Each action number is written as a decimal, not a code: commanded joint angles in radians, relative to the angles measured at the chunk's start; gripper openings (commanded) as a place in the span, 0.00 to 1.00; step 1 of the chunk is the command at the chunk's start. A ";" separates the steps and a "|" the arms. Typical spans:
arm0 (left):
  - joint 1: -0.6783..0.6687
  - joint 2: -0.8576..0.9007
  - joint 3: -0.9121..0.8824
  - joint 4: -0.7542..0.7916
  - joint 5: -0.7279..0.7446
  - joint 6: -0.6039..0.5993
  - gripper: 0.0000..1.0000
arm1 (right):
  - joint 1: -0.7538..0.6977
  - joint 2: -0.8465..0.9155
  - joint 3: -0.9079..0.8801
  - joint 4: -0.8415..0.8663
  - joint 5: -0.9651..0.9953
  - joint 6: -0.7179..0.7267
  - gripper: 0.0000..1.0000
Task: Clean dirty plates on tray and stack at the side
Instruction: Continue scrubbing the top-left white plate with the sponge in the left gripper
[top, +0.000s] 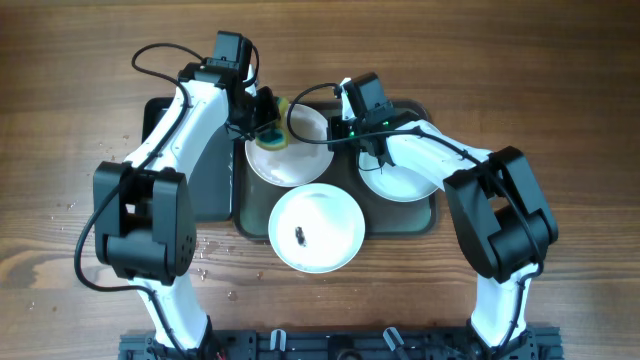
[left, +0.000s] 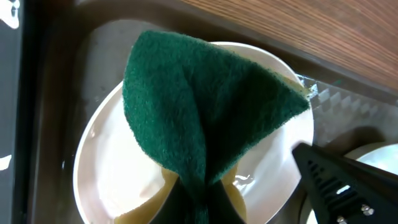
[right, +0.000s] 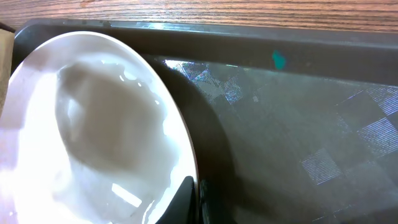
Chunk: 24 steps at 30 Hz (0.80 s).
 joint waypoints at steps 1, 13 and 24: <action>0.001 -0.011 0.008 -0.003 -0.056 0.016 0.04 | 0.001 0.004 0.003 0.006 -0.009 -0.014 0.04; -0.073 -0.011 -0.141 0.132 -0.130 0.008 0.04 | 0.001 0.004 0.003 0.006 -0.009 -0.014 0.04; -0.078 -0.011 -0.181 0.151 -0.080 0.004 0.04 | 0.001 0.004 0.003 0.009 -0.009 -0.014 0.04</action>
